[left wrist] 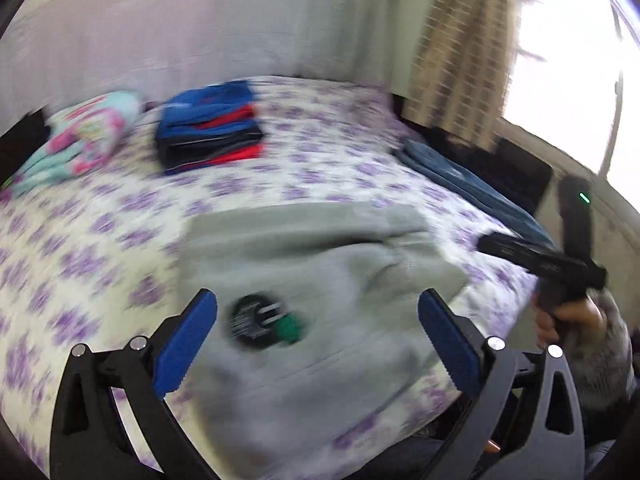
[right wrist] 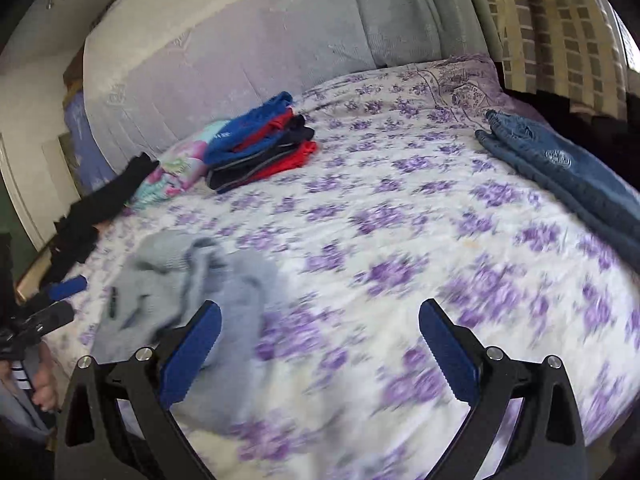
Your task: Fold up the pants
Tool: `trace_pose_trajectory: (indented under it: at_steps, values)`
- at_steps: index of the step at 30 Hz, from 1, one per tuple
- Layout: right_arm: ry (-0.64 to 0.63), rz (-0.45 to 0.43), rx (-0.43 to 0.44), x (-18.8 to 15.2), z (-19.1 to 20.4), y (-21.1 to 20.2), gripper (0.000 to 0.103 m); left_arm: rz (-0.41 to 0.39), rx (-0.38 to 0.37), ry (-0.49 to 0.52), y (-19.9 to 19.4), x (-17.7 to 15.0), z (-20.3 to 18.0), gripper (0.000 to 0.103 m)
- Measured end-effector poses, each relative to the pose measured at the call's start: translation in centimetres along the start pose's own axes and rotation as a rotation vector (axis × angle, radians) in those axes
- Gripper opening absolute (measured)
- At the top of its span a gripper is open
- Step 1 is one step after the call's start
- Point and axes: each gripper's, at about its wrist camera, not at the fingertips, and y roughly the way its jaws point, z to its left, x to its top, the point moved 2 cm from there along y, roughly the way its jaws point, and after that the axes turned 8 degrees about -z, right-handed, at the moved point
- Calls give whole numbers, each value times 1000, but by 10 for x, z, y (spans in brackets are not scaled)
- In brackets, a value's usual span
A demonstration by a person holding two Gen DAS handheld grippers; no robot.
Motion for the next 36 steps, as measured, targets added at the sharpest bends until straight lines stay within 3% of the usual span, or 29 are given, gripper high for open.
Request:
trace_pose_trajectory:
  at_steps: [5, 8, 12, 20, 26, 28, 29, 31, 32, 34, 36]
  values:
    - [-133, 109, 32, 19, -5, 54, 99, 121, -105, 80, 56, -7, -49, 99]
    - [-301, 218, 97, 16, 14, 89, 99, 148, -58, 145, 72, -20, -64, 99]
    - [-432, 301, 184, 12, 38, 114, 99, 148, -23, 275, 73, -42, -75, 99]
    - [-456, 363, 227, 28, 48, 156, 99, 145, -37, 187, 74, -44, -59, 99]
    - [-336, 358, 205, 34, 27, 134, 99, 112, -76, 149, 63, -35, -55, 99]
    - [-293, 331, 151, 37, 19, 123, 99, 85, -79, 108, 54, -28, -47, 99]
    - [-254, 301, 103, 44, 10, 116, 99, 71, -73, 83, 49, -25, -42, 99]
    - [-101, 267, 91, 59, -16, 102, 99, 35, -47, 27, 34, -18, -26, 99]
    - [14, 245, 102, 64, -28, 90, 99, 20, -27, 8, 27, -16, -18, 99]
    - [180, 212, 258, 63, -30, 69, 99, -7, 35, -31, 14, -11, 3, 99]
    - [249, 175, 352, 54, -11, 47, 99, -16, 115, -66, 2, -10, 27, 99]
